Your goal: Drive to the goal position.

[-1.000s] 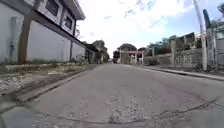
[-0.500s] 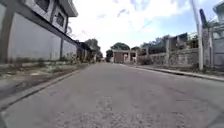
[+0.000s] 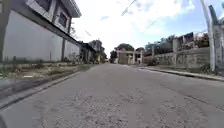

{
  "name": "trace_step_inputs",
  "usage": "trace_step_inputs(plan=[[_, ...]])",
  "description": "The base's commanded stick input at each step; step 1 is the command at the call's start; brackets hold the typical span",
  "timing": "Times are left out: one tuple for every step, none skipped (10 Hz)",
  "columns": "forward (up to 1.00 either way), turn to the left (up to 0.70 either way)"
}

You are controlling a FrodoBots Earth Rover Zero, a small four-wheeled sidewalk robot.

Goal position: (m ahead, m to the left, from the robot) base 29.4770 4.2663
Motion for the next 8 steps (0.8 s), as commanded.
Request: trace_step_inputs(plan=[[1.00, 0.00], [1.00, 0.00], [1.00, 0.10], [1.00, 0.00], [1.00, 0.00], [1.00, 0.06], [1.00, 0.01], [1.00, 0.00]])
